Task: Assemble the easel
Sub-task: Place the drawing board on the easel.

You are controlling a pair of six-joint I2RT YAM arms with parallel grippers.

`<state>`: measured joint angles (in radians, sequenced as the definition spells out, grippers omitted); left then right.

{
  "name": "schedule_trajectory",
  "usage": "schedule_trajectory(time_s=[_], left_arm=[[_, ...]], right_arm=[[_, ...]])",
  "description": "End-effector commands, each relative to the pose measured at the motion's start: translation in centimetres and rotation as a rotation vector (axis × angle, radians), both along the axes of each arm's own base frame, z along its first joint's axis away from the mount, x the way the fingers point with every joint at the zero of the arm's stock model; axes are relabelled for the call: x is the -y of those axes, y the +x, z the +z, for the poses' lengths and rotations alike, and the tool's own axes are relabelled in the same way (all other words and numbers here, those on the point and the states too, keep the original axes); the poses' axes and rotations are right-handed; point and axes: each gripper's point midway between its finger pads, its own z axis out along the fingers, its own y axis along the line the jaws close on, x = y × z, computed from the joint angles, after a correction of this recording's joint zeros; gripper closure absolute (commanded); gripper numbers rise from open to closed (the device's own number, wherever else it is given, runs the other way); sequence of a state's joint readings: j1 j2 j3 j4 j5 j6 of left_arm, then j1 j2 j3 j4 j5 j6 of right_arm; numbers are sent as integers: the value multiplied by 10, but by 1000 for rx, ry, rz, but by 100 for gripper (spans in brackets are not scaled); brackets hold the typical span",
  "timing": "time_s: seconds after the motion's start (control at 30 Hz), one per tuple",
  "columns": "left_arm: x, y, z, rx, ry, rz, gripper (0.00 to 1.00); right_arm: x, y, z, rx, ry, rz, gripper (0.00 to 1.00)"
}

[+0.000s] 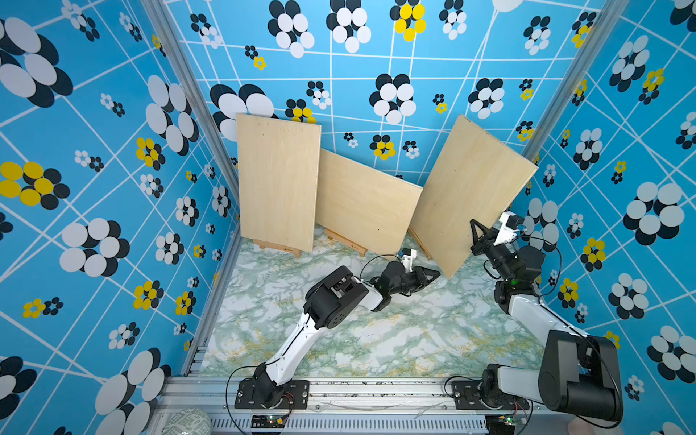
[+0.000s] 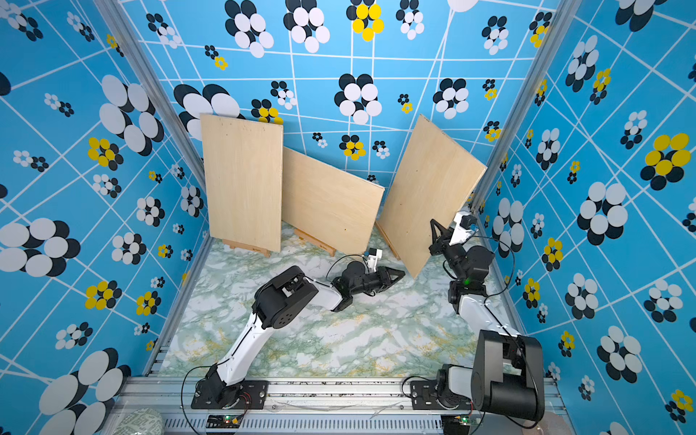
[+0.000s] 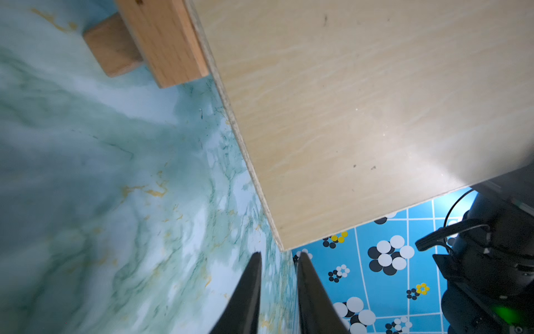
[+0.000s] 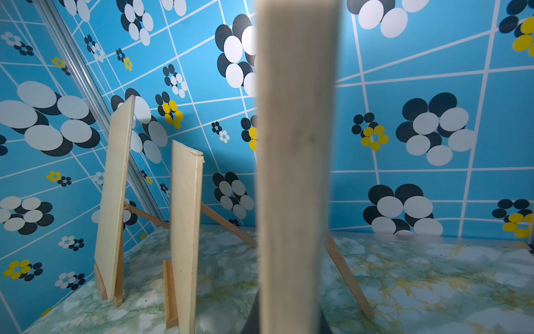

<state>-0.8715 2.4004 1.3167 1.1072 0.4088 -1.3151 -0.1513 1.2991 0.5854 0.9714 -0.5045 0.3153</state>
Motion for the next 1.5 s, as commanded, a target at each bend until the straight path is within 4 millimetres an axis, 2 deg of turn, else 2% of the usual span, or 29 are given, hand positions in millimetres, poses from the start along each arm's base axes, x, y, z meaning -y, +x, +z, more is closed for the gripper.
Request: schedule_trajectory(time_s=[0.0,0.53,0.57,0.6,1.0,1.47], left_arm=[[-5,-1,32,72,-38,-5,67],[-25,-17,34,100,7,-14,58],[-26,-17,36,109,11,-18,58],[-26,-19,38,117,16,-22,53],[-44,-35,50,198,93,-58,44],[-98,-38,57,251,194,-30,40]], right_arm=[[-13,-8,11,67,-32,72,100],[-13,1,-5,55,-8,87,100],[-13,2,-7,54,-6,89,100],[-14,2,-7,60,-6,93,100],[-12,13,-21,66,11,96,100],[-9,27,-26,83,55,96,100]])
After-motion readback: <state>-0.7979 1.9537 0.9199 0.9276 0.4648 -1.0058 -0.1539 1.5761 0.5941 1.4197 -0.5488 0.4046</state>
